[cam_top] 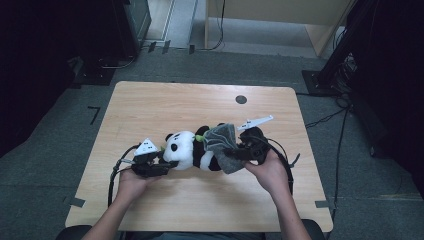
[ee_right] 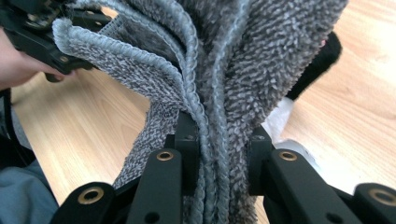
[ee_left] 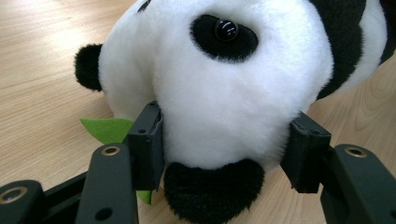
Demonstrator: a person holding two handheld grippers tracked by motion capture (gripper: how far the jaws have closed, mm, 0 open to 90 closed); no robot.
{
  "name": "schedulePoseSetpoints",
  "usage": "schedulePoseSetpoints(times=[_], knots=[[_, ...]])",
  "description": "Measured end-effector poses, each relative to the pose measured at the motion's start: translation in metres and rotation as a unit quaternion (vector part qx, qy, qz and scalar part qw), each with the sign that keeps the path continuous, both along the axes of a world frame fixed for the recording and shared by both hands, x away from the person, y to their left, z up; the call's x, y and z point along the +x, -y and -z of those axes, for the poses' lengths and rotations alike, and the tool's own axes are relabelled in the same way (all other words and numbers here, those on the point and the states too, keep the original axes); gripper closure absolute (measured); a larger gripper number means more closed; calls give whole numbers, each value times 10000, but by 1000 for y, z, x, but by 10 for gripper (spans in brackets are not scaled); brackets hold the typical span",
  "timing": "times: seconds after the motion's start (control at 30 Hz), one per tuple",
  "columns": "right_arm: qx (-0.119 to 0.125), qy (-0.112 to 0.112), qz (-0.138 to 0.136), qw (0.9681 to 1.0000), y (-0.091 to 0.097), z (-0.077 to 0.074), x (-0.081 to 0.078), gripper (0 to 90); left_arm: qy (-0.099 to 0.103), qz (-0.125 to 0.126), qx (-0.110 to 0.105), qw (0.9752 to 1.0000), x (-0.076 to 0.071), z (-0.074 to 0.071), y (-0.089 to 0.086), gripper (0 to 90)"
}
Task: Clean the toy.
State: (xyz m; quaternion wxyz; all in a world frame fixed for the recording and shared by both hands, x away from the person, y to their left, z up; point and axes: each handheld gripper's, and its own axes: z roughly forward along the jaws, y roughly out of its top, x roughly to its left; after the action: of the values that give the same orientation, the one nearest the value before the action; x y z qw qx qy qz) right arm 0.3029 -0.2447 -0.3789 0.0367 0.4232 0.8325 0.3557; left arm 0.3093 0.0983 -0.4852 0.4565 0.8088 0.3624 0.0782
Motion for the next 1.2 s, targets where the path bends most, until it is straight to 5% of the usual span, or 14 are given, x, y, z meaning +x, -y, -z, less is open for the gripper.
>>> schedulePoseSetpoints(times=[0.37,0.53,0.7,0.8,0.9,1.0,1.2], knots=[[-430,-228,491,9976,25,19,9,748,-38,-28,-57,10000,1,0,-1,409],[-240,-87,608,9978,33,12,9,748,2,-35,-30,10000,0,0,0,409],[50,194,480,9986,27,-12,7,745,-4,-44,-50,10000,0,0,0,408],[285,288,171,9990,10,-25,5,744,3,-32,-40,10000,0,0,0,408],[342,220,-114,9991,-4,-23,4,744,8,-16,-25,10000,0,0,-1,408],[145,85,-247,9996,-14,-11,4,742,-1,-16,-29,10000,0,0,-1,409],[23,-61,-54,10000,0,3,8,743,59,39,43,10000,-1,0,1,410]])
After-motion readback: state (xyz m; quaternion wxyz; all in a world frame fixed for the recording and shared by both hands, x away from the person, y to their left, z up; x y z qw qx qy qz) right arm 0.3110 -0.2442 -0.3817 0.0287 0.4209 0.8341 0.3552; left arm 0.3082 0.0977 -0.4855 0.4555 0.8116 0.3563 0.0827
